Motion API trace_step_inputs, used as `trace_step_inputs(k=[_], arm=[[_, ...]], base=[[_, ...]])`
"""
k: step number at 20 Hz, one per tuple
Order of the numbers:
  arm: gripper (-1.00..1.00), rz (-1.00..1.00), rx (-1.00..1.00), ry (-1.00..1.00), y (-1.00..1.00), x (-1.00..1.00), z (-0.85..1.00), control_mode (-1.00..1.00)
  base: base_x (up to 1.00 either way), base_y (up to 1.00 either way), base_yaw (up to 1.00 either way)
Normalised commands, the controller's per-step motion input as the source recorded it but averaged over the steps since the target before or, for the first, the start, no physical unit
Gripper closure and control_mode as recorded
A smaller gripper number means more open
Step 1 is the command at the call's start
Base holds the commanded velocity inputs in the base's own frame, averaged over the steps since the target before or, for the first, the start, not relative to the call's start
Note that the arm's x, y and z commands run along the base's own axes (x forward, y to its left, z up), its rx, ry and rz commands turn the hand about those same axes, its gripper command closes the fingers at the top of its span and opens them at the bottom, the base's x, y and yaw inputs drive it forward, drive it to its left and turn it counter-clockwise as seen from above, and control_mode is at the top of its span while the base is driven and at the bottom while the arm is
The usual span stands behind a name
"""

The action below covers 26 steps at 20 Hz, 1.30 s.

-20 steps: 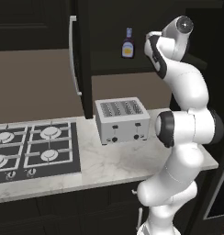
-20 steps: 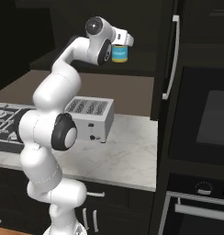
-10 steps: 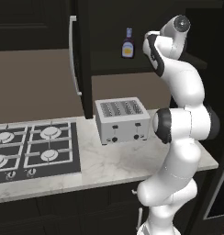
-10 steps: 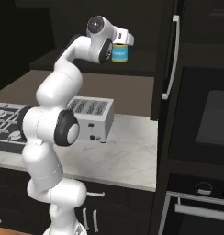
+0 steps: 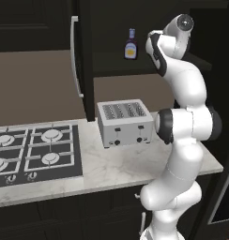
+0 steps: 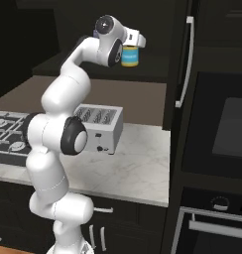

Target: Take 2 condiments from the cabinet and move them on the counter near the stove.Make sure the condiments are lined up with each other, next to each other.

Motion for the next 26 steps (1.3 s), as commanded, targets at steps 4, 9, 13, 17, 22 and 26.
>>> trace_step_inputs(k=[4,9,13,17,22,26], arm=[[-1.0,0.0,0.0,0.0,0.0,0.1,0.0,-1.0],[1.0,0.0,0.0,0.0,0.0,0.06,-0.02,-1.0],[1.0,0.0,0.0,0.0,0.0,0.0,0.0,-1.0],[1.0,0.0,0.0,0.0,0.0,0.0,0.0,-1.0],[1.0,0.0,0.0,0.0,0.0,0.0,0.0,-1.0],[1.0,0.0,0.0,0.0,0.0,0.0,0.0,-1.0]], base=[[0.0,0.0,0.0],[0.0,0.0,0.0],[0.0,0.0,0.0],[0.0,0.0,0.0],[0.0,0.0,0.0],[0.0,0.0,0.0]])
